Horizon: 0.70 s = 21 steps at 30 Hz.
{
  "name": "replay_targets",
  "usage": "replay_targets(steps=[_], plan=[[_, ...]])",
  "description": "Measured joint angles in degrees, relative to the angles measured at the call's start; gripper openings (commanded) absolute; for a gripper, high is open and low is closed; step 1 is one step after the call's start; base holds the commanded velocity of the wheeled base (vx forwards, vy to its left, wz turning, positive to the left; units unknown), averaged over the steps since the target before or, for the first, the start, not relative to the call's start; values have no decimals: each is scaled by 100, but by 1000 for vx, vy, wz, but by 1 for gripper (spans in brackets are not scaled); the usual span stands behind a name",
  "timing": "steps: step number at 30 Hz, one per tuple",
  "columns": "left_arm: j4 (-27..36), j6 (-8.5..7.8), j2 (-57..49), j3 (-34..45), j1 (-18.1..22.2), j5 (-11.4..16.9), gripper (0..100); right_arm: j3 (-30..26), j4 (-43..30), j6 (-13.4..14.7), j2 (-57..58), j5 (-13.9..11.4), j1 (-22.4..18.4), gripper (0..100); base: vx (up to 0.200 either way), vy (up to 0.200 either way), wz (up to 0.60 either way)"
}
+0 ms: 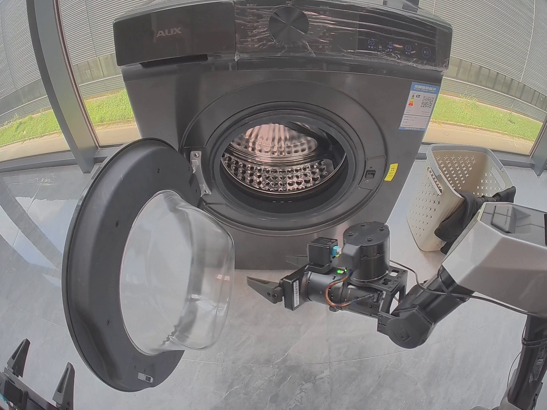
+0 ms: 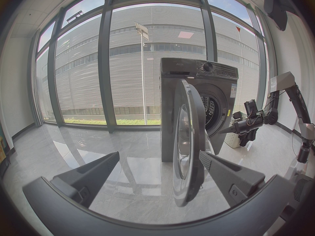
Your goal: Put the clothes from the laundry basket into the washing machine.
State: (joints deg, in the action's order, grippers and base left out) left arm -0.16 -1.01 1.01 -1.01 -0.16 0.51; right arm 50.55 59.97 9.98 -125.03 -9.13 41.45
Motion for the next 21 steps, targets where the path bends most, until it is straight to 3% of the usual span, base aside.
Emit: replay_targets(steps=[9,14,21], plan=[[2,-2,0,0,5,0,100,1107,-586,217,-461,65,235,100,0,0,0],[2,-5,0,0,5,0,100,1727,-624,347,-962,322,457,100,0,0,0],[0,-7,0,0,2,-2,100,2188,-644,496,-1282,511,590,100,0,0,0]])
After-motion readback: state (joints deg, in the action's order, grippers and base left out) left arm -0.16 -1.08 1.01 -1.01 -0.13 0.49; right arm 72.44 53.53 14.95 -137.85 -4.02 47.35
